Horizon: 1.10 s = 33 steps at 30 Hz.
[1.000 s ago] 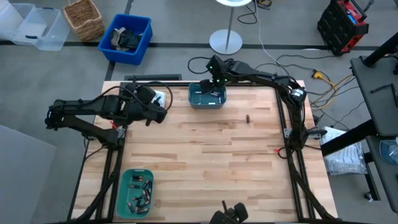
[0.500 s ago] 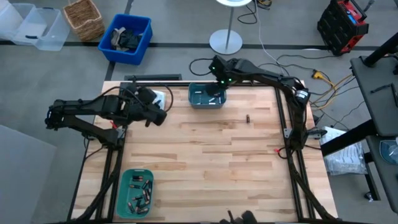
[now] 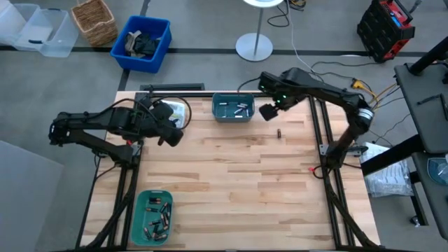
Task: Sort batteries
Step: Put the brown battery into the green bin
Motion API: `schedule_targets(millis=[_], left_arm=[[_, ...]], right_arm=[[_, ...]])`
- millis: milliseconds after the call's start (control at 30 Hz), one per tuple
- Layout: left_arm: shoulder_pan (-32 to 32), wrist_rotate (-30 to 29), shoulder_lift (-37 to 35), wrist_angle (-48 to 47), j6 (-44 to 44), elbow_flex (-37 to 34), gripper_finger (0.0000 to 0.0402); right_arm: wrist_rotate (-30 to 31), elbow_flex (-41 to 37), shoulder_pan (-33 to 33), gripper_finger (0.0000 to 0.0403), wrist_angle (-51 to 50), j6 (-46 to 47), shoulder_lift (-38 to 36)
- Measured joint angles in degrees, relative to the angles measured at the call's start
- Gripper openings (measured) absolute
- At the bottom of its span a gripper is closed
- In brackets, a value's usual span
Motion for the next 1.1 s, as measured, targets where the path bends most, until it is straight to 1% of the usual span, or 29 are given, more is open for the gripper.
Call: schedule_targets(millis=[167,300,467,567,733,967,1100], left_arm=[[0.02,-0.07,-0.18,0.14,-0.49,0.00,0.0156],[0.02,-0.11,0.11,0.31,-0.49,0.00,0.0156],[0.02,-0.20,0.41,0.40,-0.02,0.00,0.0156],[0.02,-0.20,0.42,0.40,0.01,0.00,0.0156],[0.02,-0.22,0.44,0.40,0.11,0.00,0.0156],[0.02,-0.25,0.44,0.40,0.14,0.00,0.0156],[0.00,-0.81,0.44,0.40,0.16,0.00,0.0156]], right_arm=[[0.01,-11.39,0.00,0.0278,5.97,5.26,-6.78],[-0.09,-22.19,0.00,0.0273,11.84,9.22,-10.27],[-3.18,-34.98,0.05,0.0255,24.28,10.56,-10.87],[-4.12,-40.40,0.15,0.0242,31.25,11.14,-9.79],[-4.11,-45.00,0.13,0.0220,41.22,11.72,-7.18],[-4.09,-45.24,0.17,0.0182,43.00,10.18,0.06],[-4.09,-45.33,0.63,0.0138,44.28,8.58,3.52]])
